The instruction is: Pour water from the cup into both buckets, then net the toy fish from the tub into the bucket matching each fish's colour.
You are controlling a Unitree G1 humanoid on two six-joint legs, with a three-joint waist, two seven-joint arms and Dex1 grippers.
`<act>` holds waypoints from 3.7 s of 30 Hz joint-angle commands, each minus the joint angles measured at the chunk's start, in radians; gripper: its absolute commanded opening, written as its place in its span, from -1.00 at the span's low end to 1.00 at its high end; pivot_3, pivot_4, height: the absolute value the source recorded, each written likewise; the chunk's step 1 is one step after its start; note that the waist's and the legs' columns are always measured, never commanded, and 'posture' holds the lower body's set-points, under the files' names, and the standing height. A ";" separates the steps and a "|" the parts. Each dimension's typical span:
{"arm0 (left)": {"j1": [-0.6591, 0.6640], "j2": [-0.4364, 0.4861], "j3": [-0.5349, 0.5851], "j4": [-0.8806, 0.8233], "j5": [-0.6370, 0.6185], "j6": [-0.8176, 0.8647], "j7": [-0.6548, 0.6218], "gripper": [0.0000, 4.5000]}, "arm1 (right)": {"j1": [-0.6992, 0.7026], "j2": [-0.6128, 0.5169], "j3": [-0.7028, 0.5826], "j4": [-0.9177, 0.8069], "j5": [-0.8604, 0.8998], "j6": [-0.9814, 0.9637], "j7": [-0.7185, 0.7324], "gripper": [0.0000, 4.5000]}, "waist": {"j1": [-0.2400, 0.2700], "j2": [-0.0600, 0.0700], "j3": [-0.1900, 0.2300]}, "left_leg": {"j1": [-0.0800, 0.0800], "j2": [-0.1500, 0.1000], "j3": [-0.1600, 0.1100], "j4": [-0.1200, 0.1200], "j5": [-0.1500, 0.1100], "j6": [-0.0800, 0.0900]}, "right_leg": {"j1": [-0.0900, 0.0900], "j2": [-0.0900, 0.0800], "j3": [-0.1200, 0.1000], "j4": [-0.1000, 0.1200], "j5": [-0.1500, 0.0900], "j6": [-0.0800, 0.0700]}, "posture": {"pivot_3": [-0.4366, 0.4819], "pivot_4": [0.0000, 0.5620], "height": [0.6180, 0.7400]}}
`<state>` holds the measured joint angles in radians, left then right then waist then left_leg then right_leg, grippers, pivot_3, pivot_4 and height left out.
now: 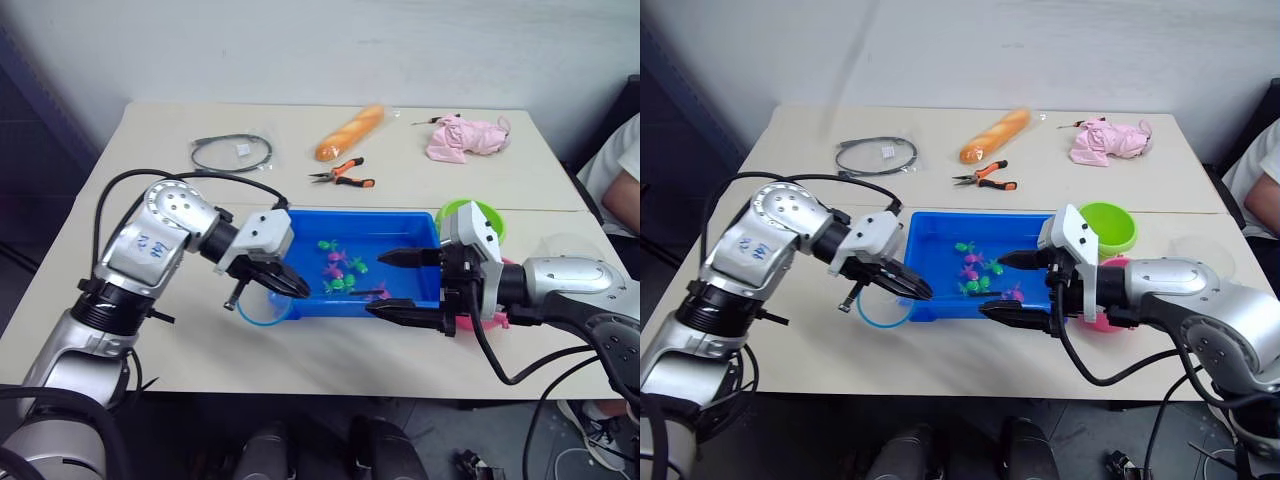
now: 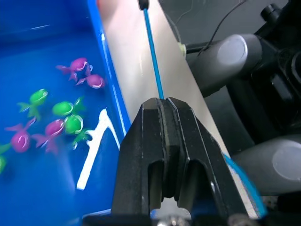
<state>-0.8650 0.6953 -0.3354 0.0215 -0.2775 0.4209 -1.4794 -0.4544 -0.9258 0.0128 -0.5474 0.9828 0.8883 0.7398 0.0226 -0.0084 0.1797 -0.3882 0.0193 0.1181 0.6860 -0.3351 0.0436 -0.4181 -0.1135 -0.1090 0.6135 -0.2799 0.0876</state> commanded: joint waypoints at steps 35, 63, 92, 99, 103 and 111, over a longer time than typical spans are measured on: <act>-0.036 -0.080 0.003 -0.029 -0.002 0.028 0.014 -1.00 | 0.006 0.071 0.076 0.023 -0.268 -0.136 0.204 -0.99 | 0.001 0.000 0.000 | -0.001 -0.004 -0.001 0.001 0.001 0.003 | 0.000 0.001 -0.002 0.001 0.001 0.003 | -0.05 -0.47 1.00; 0.245 0.011 0.430 0.189 -0.134 -0.338 0.100 0.99 | 0.102 -0.195 -0.176 0.220 -0.492 -0.376 0.375 -1.00 | -0.006 0.000 0.000 | 0.000 -0.004 -0.002 0.009 0.000 0.003 | 0.002 -0.003 -0.001 0.007 0.002 0.003 | -0.05 -0.47 1.00; 0.301 -0.139 0.340 0.211 -0.079 -0.456 0.223 0.99 | -0.243 -0.147 0.282 0.570 -1.119 -0.783 0.537 -1.00 | -0.025 0.001 0.000 | 0.000 -0.002 0.000 0.011 -0.001 0.001 | 0.001 -0.003 -0.001 0.007 0.002 0.003 | -0.05 -0.47 1.00; 0.316 -0.121 0.346 0.186 -0.082 -0.439 0.226 0.99 | -0.263 -0.077 0.281 0.538 -1.088 -0.680 0.606 -1.00 | -0.026 0.001 0.000 | 0.000 -0.001 0.000 0.011 -0.001 0.001 | 0.001 -0.003 -0.001 0.008 0.002 0.003 | -0.05 -0.47 1.00; 0.326 -0.109 0.351 0.179 -0.082 -0.436 0.231 0.99 | -0.259 -0.063 0.258 0.508 -1.019 -0.563 0.663 -1.00 | -0.024 0.001 0.000 | 0.000 -0.001 -0.001 0.011 -0.001 0.001 | 0.001 -0.004 -0.001 0.008 0.002 0.003 | -0.05 -0.47 1.00; 0.334 -0.096 0.354 0.173 -0.085 -0.432 0.234 0.99 | -0.287 -0.058 0.239 0.511 -0.965 -0.463 0.681 -1.00 | -0.026 0.001 0.000 | -0.001 -0.001 -0.001 0.011 -0.001 0.001 | 0.001 -0.004 -0.001 0.008 0.002 0.003 | -0.05 -0.47 1.00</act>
<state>-0.5364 0.5907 0.0002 0.2362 -0.3512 -0.0081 -1.2516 -0.7145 -0.9788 0.2984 -0.0138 -0.0077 0.4063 1.4066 -0.0039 -0.0072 0.1802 -0.3887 0.0179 0.1170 0.6971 -0.3360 0.0441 -0.4176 -0.1179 -0.1098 0.6215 -0.2783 0.0904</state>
